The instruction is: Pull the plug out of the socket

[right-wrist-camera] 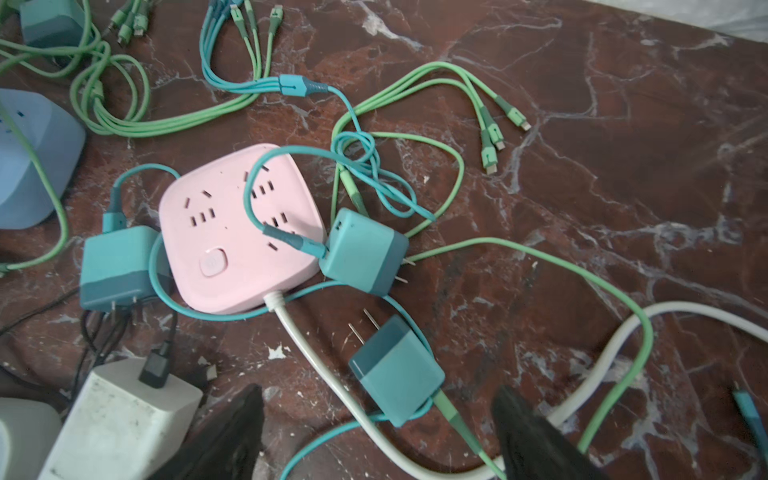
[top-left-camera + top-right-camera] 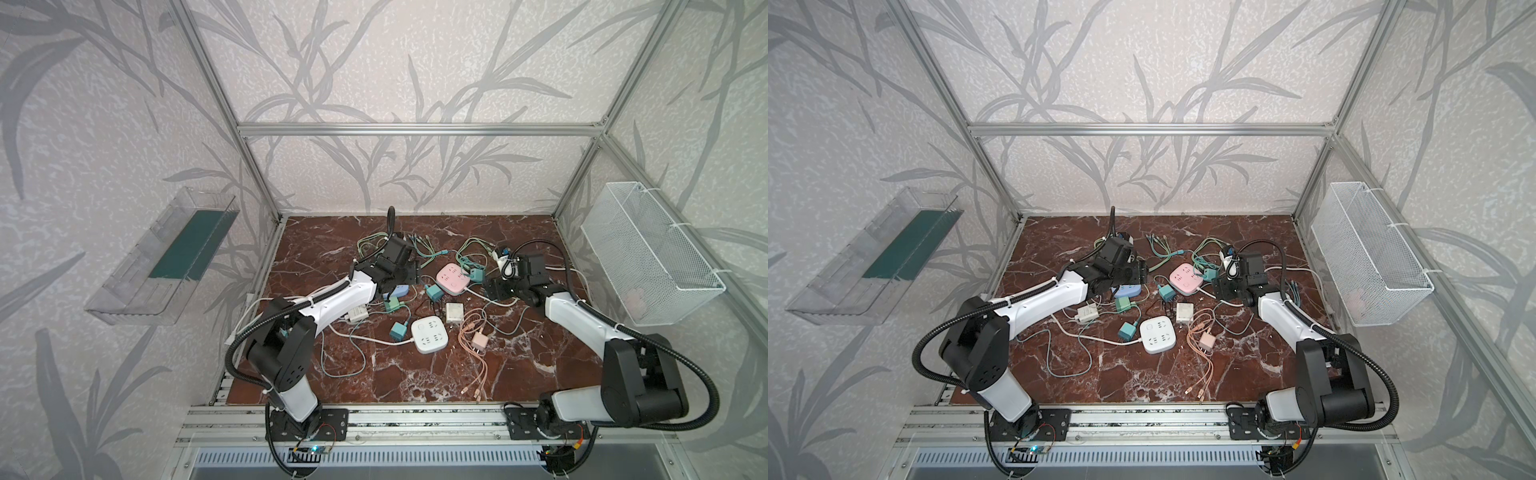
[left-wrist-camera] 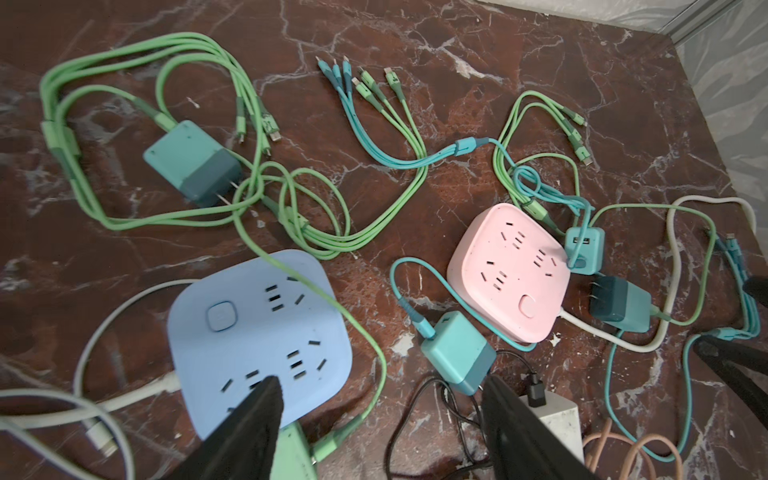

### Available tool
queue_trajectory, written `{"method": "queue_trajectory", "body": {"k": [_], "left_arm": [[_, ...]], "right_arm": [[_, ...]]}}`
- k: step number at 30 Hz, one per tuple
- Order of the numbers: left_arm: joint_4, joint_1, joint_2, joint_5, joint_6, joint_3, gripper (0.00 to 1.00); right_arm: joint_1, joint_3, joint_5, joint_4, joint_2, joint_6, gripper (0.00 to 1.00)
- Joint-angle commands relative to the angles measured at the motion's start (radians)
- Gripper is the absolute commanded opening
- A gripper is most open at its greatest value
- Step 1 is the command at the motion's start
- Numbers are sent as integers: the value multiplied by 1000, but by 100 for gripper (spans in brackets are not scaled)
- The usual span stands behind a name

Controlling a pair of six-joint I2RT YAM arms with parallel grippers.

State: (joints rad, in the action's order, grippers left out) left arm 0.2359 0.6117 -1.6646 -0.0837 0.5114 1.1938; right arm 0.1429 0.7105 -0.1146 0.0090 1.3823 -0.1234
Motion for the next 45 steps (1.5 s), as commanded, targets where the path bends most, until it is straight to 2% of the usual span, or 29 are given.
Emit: {"method": "queue_trajectory", "body": {"k": [1,6,10,15,20,27,31,33,37,42,45], "left_arm": [[-10,-12,62,-118,-29,-45,81],[-10,-25,161,-213,-64,-125,86],[8,-49,239,-296,-86,-194,91],[28,-100,347,-403,-101,-285,99],[-23,-147,452,-494,-192,-396,100],[-251,-231,510,-584,-378,-558,100],[-454,-292,471,-590,-492,-636,100],[-571,-321,438,-615,-509,-669,100],[-784,-402,376,-500,-559,-736,100],[-990,-525,274,-337,-480,-808,99],[-1088,-560,245,-269,-485,-827,99]], "right_arm": [[-3,-124,66,340,-24,10,87],[-3,-251,106,586,-11,16,88],[-6,-309,132,806,56,-3,90],[-9,-326,122,907,152,-6,90],[-16,-349,121,988,196,2,93],[-20,-352,133,1000,205,11,100],[-19,-348,150,994,205,17,99],[-19,-348,150,993,205,17,99],[-19,-348,150,993,205,16,99],[-19,-348,151,993,205,16,99],[-19,-347,151,994,205,17,99]]}}
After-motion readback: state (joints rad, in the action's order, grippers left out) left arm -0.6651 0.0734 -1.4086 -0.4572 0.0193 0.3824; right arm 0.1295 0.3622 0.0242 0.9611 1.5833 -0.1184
